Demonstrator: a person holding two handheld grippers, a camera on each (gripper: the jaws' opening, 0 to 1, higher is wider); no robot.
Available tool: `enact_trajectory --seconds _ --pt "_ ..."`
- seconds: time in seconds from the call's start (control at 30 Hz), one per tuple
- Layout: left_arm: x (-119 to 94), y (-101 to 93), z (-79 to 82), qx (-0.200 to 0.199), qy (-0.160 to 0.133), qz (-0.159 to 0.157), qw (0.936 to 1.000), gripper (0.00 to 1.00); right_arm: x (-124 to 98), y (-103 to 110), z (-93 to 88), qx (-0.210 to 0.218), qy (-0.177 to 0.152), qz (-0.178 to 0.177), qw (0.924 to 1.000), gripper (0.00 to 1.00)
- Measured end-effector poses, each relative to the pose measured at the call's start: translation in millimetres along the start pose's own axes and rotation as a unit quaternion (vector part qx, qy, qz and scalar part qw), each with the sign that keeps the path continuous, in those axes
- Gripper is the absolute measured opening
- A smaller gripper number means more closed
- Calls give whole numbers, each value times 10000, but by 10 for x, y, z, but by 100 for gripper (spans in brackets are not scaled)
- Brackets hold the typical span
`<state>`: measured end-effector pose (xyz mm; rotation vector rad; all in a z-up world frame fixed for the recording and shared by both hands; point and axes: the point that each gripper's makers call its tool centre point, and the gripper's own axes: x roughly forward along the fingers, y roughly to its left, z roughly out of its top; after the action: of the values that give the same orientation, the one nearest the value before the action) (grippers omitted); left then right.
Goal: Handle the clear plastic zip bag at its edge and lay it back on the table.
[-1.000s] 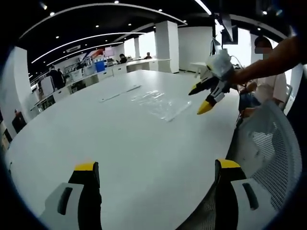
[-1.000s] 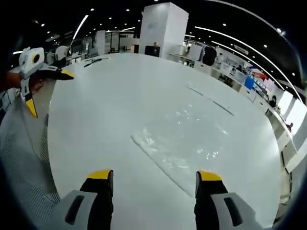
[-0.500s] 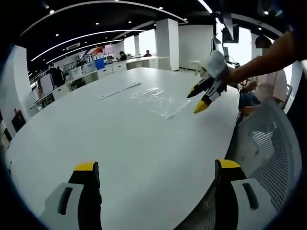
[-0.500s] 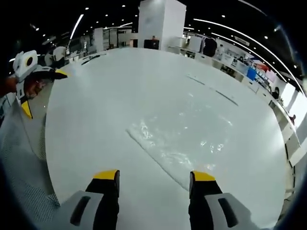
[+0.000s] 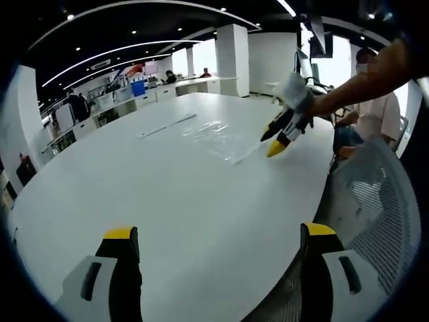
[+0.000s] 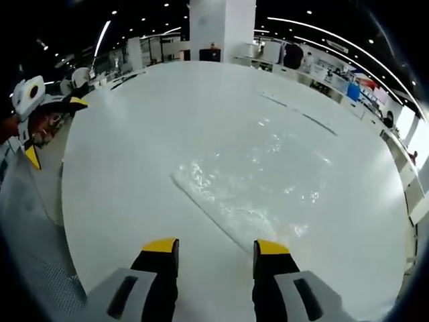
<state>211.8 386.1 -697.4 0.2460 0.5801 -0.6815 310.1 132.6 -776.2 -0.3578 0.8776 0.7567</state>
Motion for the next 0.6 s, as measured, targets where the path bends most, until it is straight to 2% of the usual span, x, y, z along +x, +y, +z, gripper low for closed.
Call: enact_trajectory --seconds 0.13,0.23,0.3,0.37,0.43,0.6 --pt "-16 12 1 23 16 11 10000 99 7 13 -9 87 34 55 9999 35" --pt "-30 35 7 38 23 28 10000 99 23 47 2 252 57 166 9995 25" --pt "-33 44 14 42 19 34 10000 99 38 93 2 161 84 211 9996 22" --pt "-31 47 28 51 15 38 10000 98 46 115 33 -46 78 223 9997 21" --pt "-26 45 31 51 17 19 10000 98 32 70 57 -249 -18 91 9996 23" --pt "-19 22 48 80 12 -10 10000 97 40 -26 83 -173 -38 2 9998 25"
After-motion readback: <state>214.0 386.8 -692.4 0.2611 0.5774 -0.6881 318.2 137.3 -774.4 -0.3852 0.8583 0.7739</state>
